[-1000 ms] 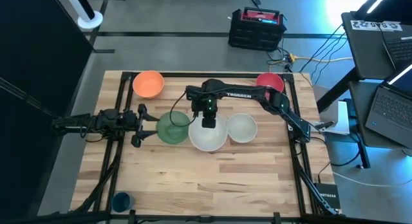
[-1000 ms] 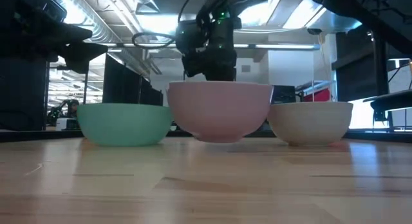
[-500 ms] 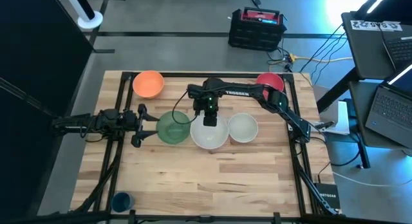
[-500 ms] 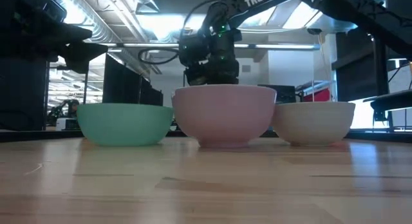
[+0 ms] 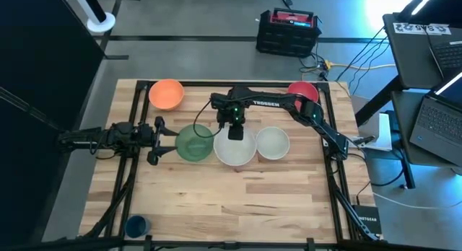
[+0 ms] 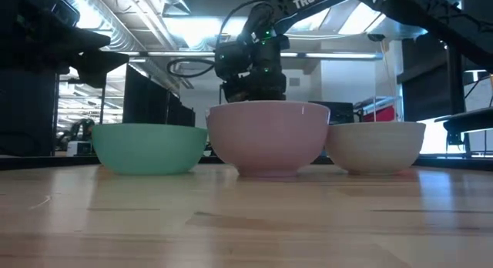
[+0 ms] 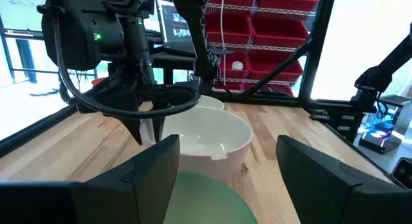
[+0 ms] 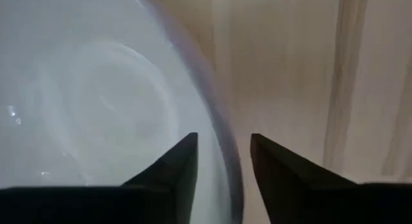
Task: Nest bowls inside each other
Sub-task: Move the pink bowl to the center of the table, then stack the orange bowl on top of the pink bowl
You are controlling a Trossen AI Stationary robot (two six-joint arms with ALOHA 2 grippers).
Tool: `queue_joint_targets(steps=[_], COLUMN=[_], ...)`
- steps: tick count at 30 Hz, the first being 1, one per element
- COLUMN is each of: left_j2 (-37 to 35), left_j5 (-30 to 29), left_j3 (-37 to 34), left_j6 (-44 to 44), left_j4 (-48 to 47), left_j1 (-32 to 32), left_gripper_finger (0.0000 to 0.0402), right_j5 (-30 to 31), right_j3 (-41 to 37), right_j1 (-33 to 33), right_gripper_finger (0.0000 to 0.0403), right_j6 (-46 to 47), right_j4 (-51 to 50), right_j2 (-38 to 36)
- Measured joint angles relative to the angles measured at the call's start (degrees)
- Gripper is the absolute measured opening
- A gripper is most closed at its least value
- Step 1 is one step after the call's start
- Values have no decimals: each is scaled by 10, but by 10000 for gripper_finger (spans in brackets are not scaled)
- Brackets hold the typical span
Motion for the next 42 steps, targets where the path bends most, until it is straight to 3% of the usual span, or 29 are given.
queue_joint_targets(steps=[10,16,31,42], left_j2=[0,0,0,-1], left_j5=[0,0,0,0], left_j3=[0,0,0,9], left_j6=[0,0,-18,-83], left_j4=[0,0,7,174], left_j1=[0,0,0,18], left_gripper_finger=[243,243,243,243], right_j5=[0,-15,-30,-24], right_j3=[76,169,145,145], right_j1=[1,2,17,49], right_gripper_finger=[158,159,159,159], right_j6=[-6,-15,-4,12], right_j4=[-40,-91,-44,-42], right_j2=[0,0,-161,-230])
